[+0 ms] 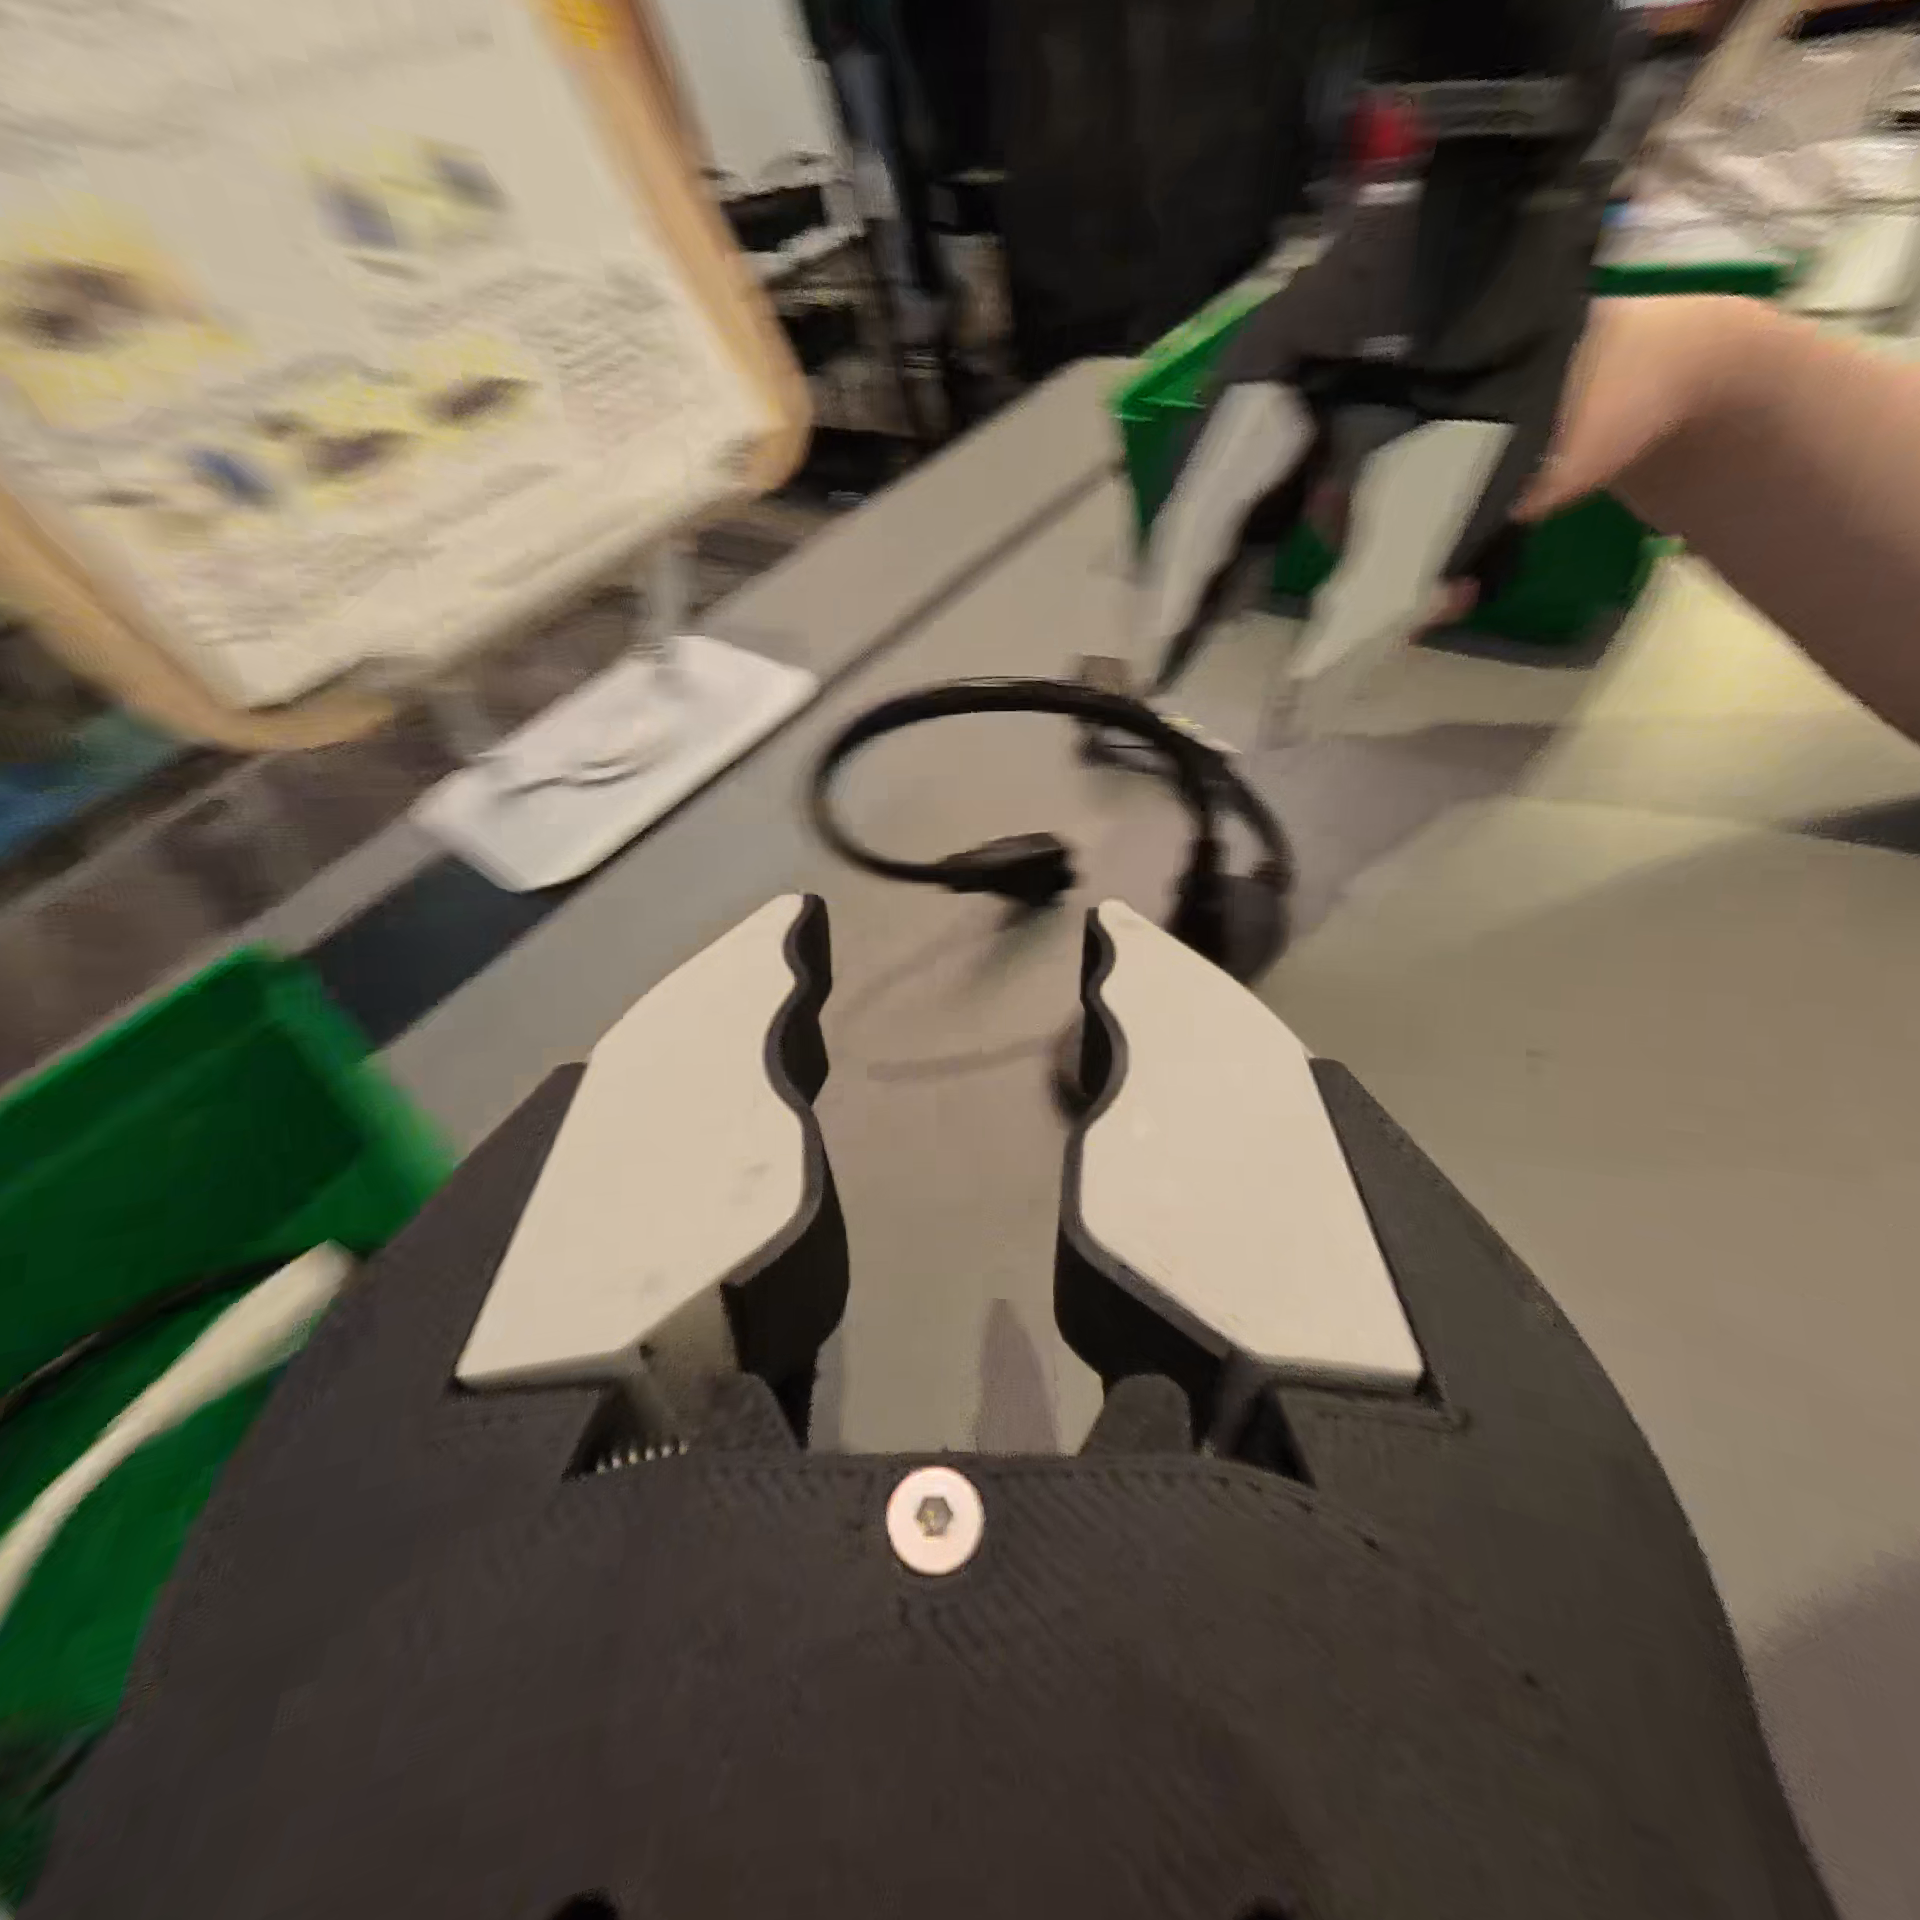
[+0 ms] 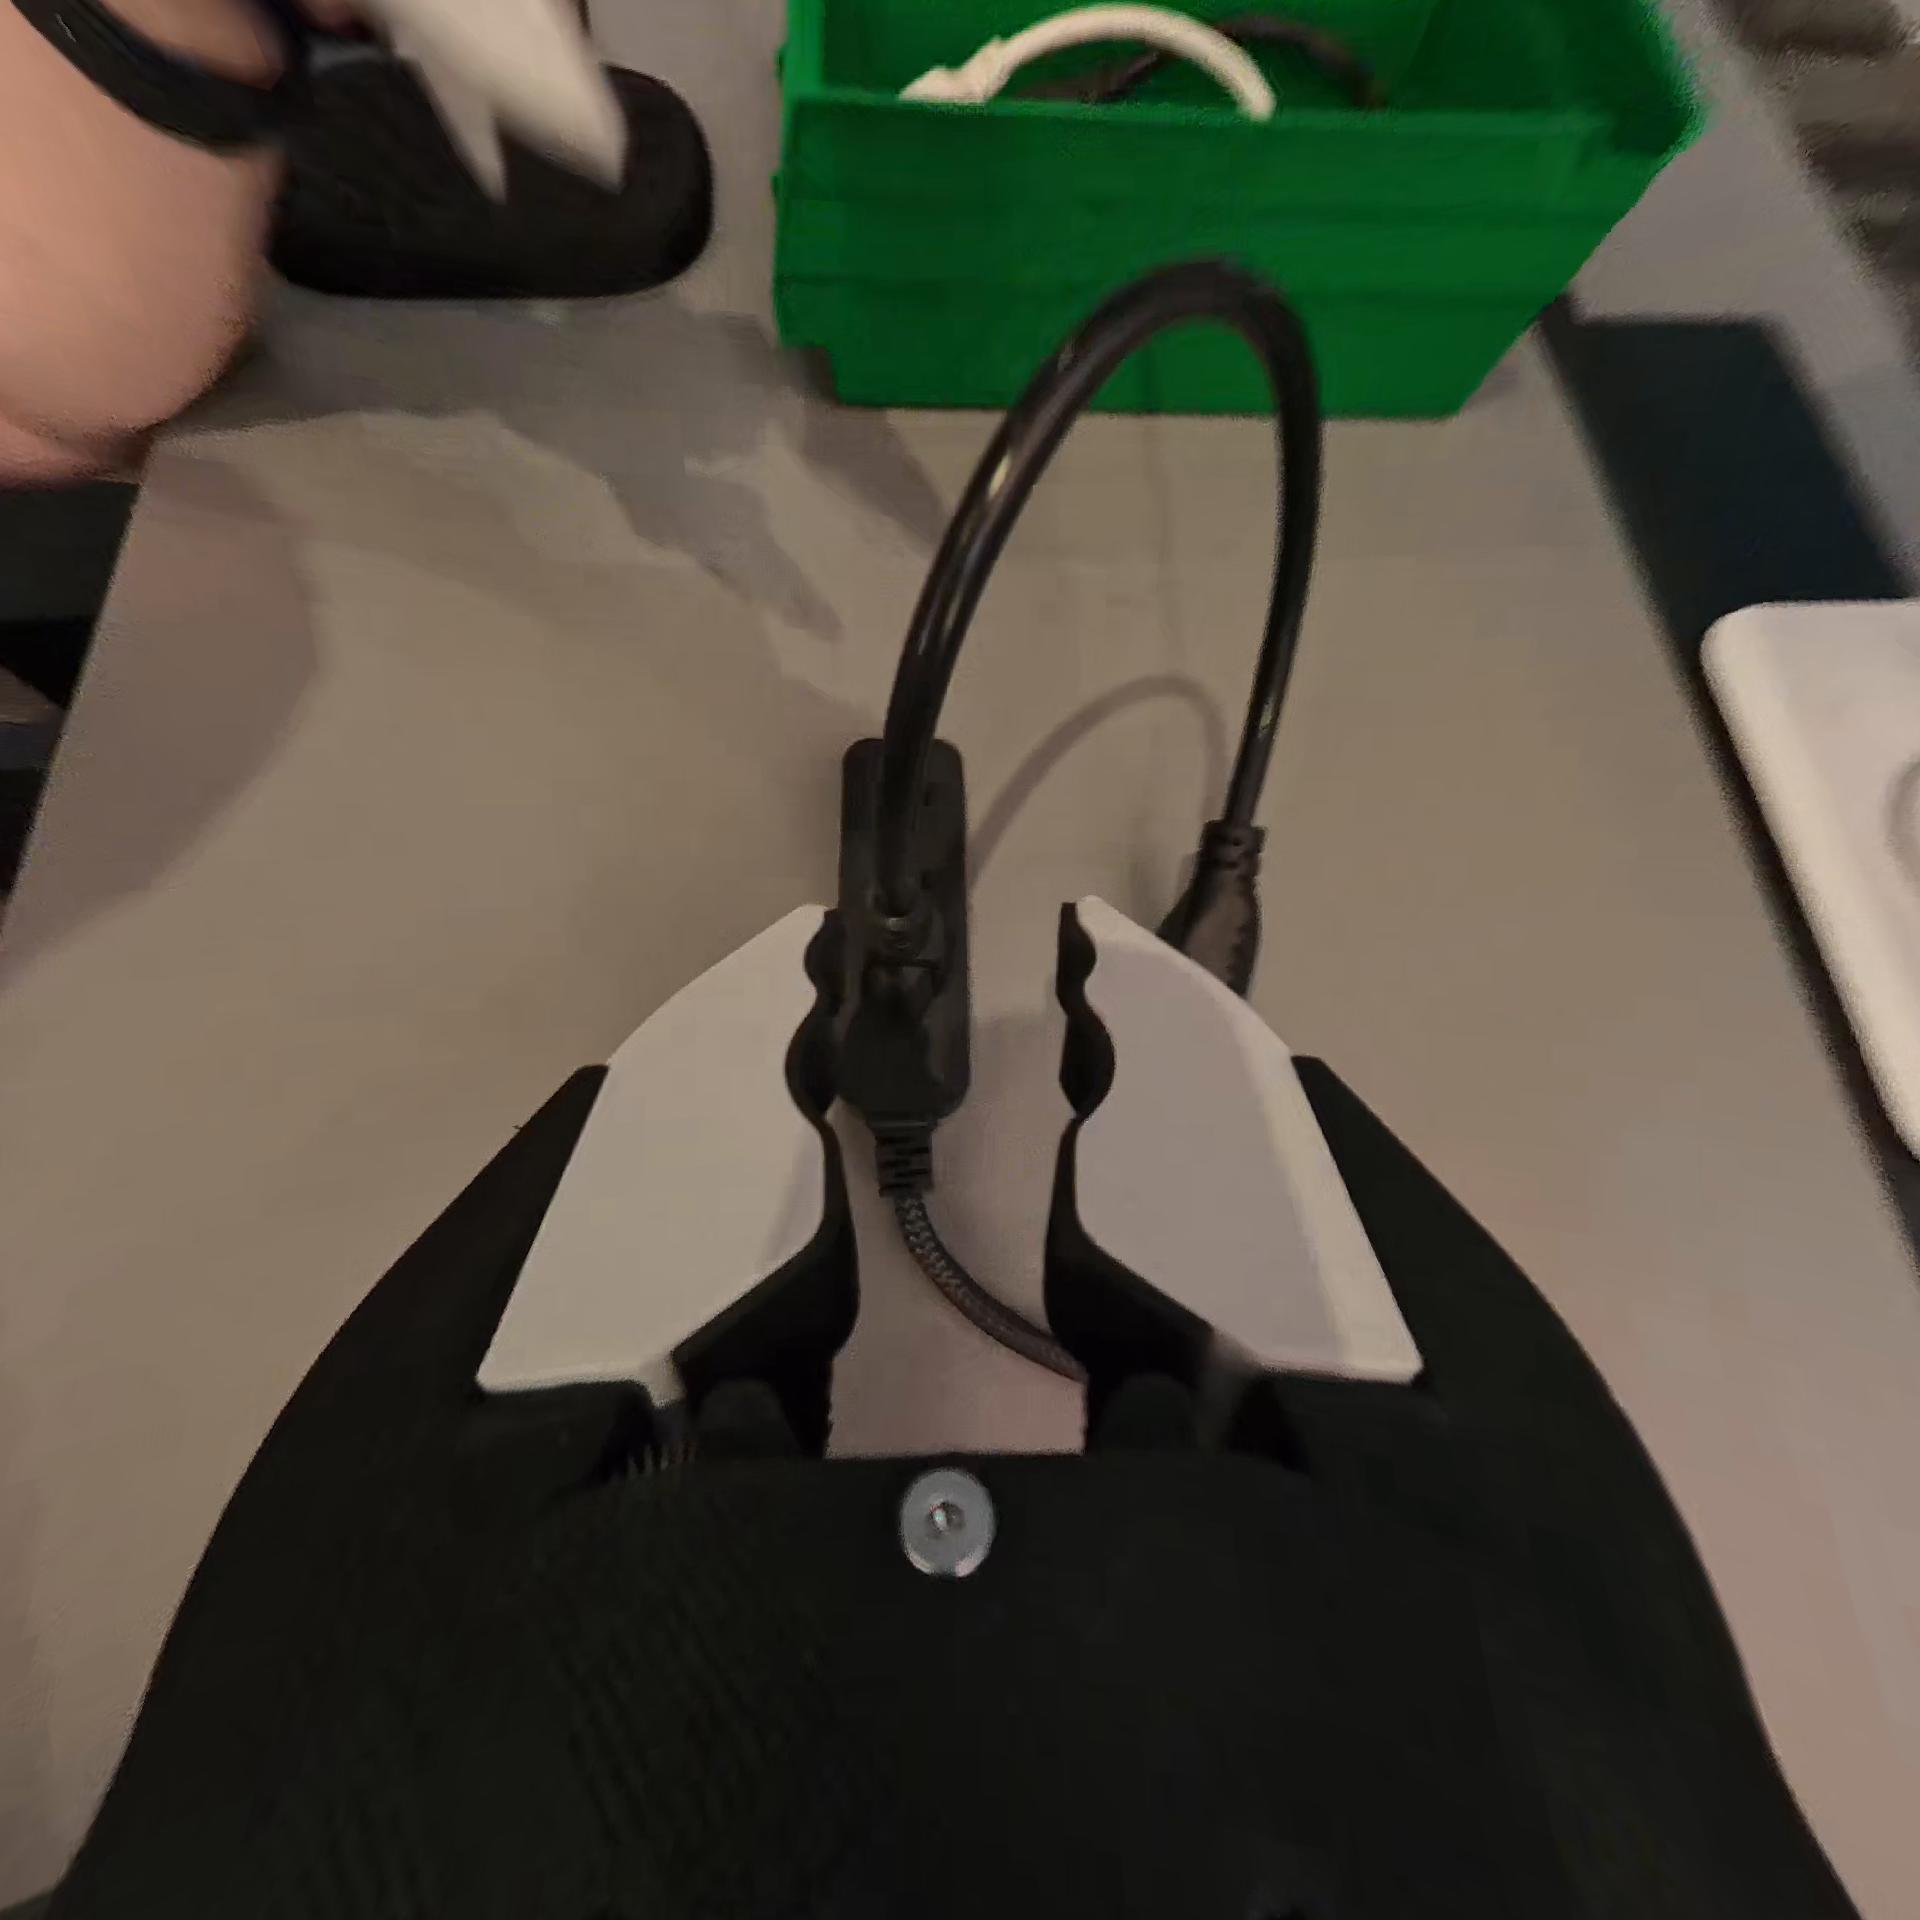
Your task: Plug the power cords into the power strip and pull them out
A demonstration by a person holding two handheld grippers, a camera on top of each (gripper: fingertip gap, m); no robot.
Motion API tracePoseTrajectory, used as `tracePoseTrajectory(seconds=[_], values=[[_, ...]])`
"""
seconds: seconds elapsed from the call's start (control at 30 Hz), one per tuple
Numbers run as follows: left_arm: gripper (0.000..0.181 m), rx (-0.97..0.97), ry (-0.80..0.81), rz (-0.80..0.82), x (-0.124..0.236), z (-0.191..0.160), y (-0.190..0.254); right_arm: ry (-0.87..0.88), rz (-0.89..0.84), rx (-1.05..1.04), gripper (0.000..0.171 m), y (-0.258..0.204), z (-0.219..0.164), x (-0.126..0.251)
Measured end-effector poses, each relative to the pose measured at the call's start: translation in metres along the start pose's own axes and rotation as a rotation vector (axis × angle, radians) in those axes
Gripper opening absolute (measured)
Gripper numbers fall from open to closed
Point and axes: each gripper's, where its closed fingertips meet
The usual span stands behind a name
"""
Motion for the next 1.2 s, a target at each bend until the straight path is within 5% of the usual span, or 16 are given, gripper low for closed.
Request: tracePoseTrajectory(seconds=[0.13, 0.3, 0.47, 0.73, 0.8, 1.0, 1.2], values=[[0.042, -0.077, -0.203, 0.291, 0.068, -0.008, -0.105, -0.010, -0.133, 0.143, 0.041, 0.003, 0.021, 0.026], [0.039, -0.304, -0.633, 0.298, 0.063, -0.072, -0.213, -0.019, -0.181, 0.215, 0.041, 0.001, 0.031, 0.040], [0.040, -0.380, -0.956, 0.165, 0.047, -0.160, -0.251, -0.042, -0.178, 0.211, 0.041, 0.002, 0.025, 0.037], [0.041, -0.293, -1.176, 0.163, 0.052, -0.225, -0.273, -0.077, -0.187, 0.188, 0.041, 0.012, 0.012, 0.037], [0.010, -0.322, -1.179, 0.202, 0.052, -0.223, -0.279, -0.067, -0.181, 0.178, 0.041, 0.013, 0.011, 0.037], [0.007, -0.399, -1.073, 0.215, 0.065, -0.171, -0.267, -0.012, -0.179, 0.162, 0.040, 0.014, 0.018, 0.042], [0.005, -0.568, -0.894, 0.344, 0.093, -0.053, -0.250, 0.134, -0.148, 0.130, 0.038, 0.008, 0.042, 0.046]])
Point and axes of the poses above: each gripper's, where its closed fingertips meet, x back along the fingers, z out of its top, y = z × x across the jaws, and after that the axes turned 8 degrees about y, right-handed
